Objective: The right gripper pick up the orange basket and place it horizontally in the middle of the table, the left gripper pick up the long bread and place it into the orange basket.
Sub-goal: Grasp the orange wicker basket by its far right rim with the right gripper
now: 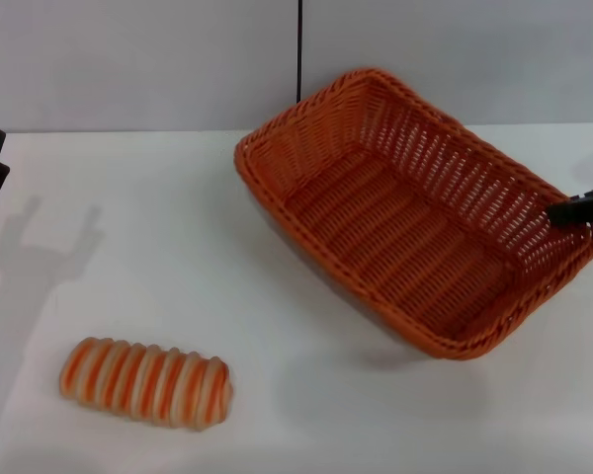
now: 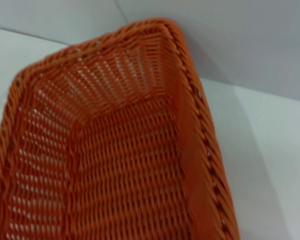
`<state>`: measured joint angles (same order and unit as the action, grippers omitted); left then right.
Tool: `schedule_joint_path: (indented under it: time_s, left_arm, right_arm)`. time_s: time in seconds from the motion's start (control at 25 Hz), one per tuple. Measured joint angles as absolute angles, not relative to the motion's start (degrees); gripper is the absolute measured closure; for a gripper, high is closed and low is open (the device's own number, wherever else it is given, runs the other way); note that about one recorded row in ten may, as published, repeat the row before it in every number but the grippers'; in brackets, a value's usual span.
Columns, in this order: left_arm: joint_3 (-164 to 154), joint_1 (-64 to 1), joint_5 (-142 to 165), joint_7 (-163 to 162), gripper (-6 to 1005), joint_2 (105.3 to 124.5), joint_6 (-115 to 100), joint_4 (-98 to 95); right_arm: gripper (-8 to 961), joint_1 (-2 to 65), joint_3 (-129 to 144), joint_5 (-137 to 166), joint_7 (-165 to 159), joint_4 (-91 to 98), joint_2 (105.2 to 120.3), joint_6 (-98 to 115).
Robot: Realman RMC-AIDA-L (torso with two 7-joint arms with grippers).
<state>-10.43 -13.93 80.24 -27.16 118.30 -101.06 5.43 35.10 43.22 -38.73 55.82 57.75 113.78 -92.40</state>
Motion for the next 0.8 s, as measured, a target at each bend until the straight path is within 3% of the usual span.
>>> schedule_joint_path:
  time_s: [0.48,0.8]
  left_arm:
    - [-10.4,-14.4,80.2,-27.2,155,118.3,-100.6,5.3]
    - [-10.2,-14.4,80.1,-27.2,155,118.25,-100.1,5.3]
  right_arm:
    - [795,29.3,41.2,-61.8,66.6,62.4,113.5,-95.6]
    - [796,28.0,34.2,-68.3,73.6,61.9,111.54,-102.1]
